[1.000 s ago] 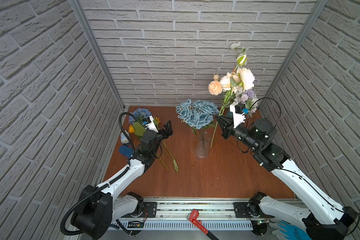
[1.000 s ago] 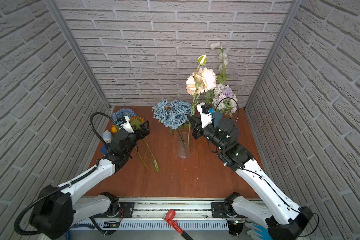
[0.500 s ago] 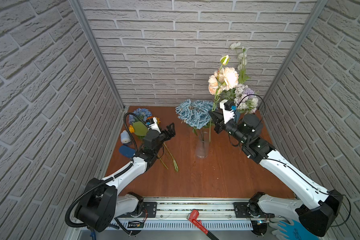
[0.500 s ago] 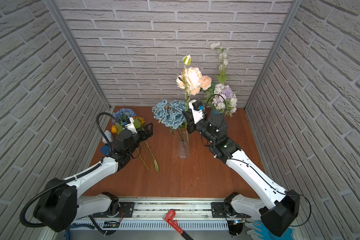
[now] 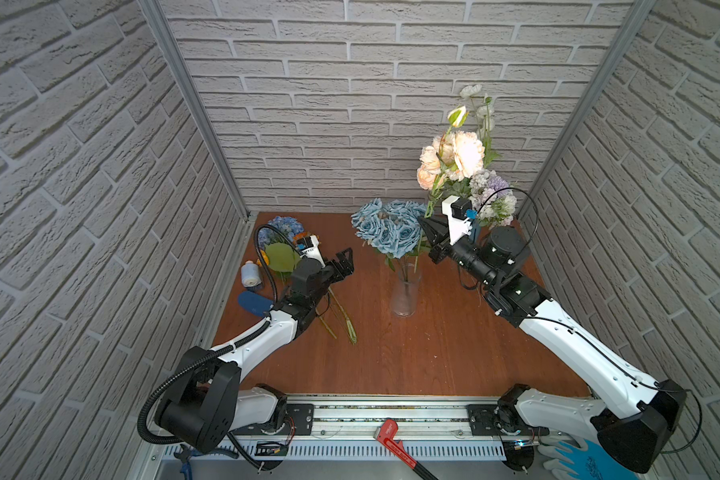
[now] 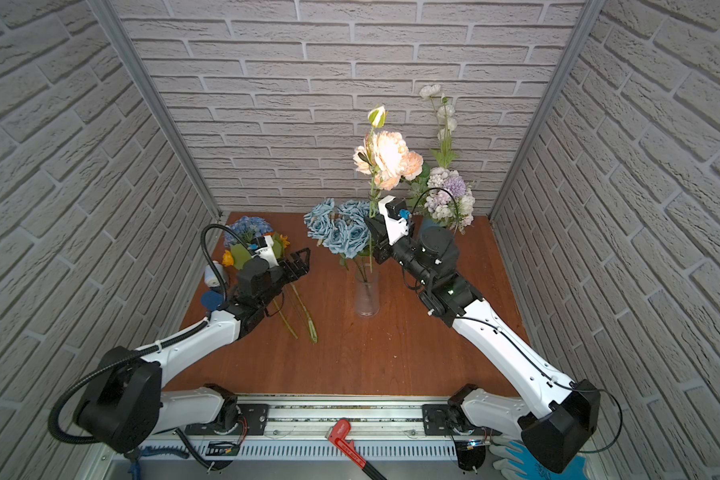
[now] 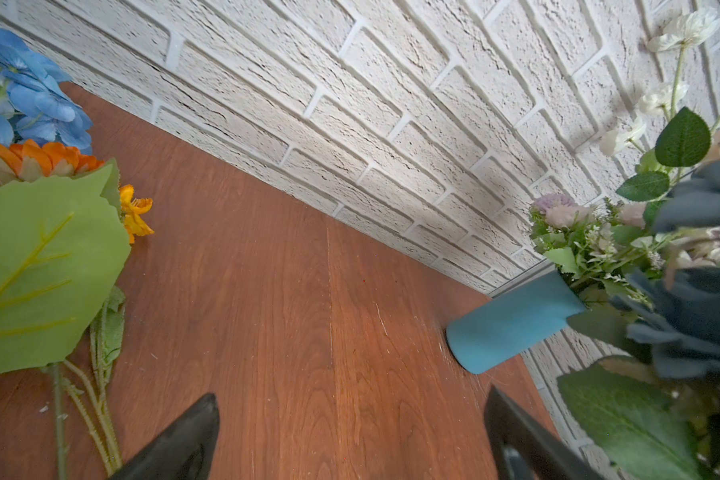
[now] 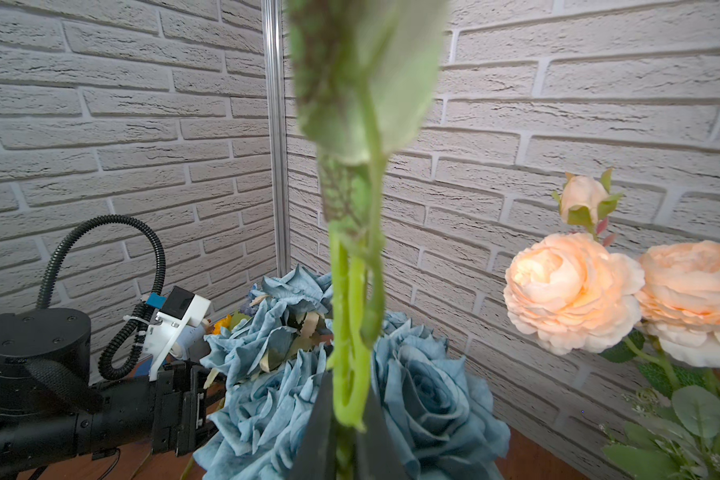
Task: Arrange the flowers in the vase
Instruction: 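Lower the pink rose stem into the teal vase with the right gripper, then open the right gripper off the rose while the left reaches toward the hydrangea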
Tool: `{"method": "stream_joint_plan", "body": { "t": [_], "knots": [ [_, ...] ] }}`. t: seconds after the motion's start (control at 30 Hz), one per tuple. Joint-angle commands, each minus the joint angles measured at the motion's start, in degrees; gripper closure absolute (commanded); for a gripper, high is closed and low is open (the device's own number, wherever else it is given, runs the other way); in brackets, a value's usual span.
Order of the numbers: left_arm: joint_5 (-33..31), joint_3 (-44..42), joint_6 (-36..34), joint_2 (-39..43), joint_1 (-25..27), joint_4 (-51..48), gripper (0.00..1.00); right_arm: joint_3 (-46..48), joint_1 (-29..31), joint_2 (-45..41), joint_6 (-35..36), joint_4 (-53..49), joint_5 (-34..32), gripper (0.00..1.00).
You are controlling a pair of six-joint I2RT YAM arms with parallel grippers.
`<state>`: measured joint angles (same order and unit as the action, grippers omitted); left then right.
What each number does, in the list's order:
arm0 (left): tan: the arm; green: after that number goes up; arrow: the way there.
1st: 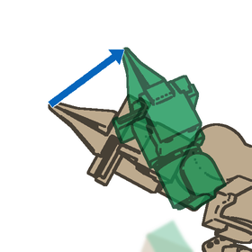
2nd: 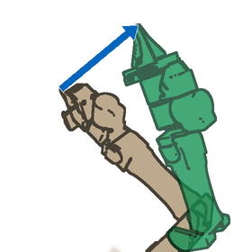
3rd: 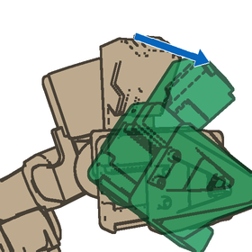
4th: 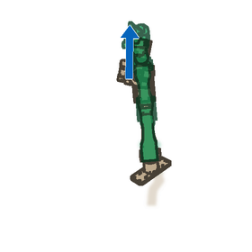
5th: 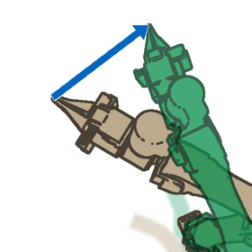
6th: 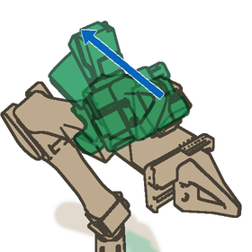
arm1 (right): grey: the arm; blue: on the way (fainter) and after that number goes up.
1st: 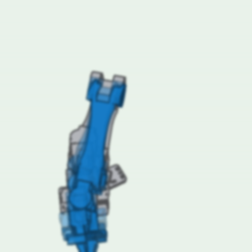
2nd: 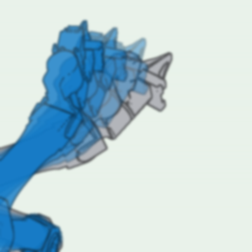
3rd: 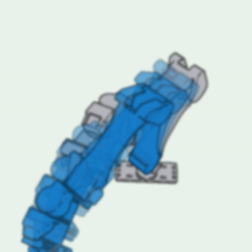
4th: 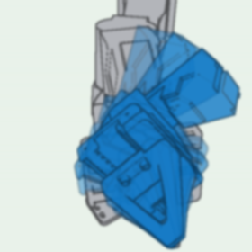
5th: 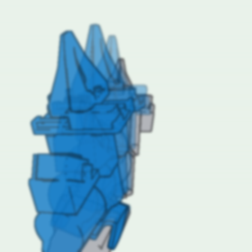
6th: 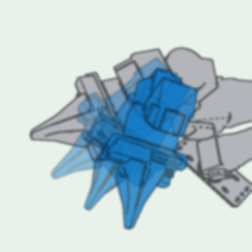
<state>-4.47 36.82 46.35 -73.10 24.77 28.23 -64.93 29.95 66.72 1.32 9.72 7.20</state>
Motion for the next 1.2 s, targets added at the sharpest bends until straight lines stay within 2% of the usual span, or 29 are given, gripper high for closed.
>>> {"method": "stream_joint_plan", "body": {
  "t": [0.0,0.5,0.73,1.0,1.17],
  "knots": [
    [0.5,1.6,0.2,-0.4,0.0,2.6,0.02,-0.4,0.1,-0.4,0.4,3.7,0.4,0.94],
    [0.8,1.6,0.6,-0.3,0.0,2.8,0.02,15.6,0.1,-3.9,-6.5,7.1,-1.2,0.94],
    [1.9,2.0,1.4,-1.1,0.1,3.4,0.02,19.1,0.1,-4.9,-8.7,5.4,-3.1,0.94],
    [1.9,2.0,1.3,-0.3,0.4,2.9,0.02,23.7,0.1,-2.9,-11.0,8.9,-3.9,0.94],
    [1.6,2.0,1.0,0.3,0.4,2.4,0.02,24.6,0.0,-0.8,-11.6,10.7,-3.4,0.87]
  ]
}}
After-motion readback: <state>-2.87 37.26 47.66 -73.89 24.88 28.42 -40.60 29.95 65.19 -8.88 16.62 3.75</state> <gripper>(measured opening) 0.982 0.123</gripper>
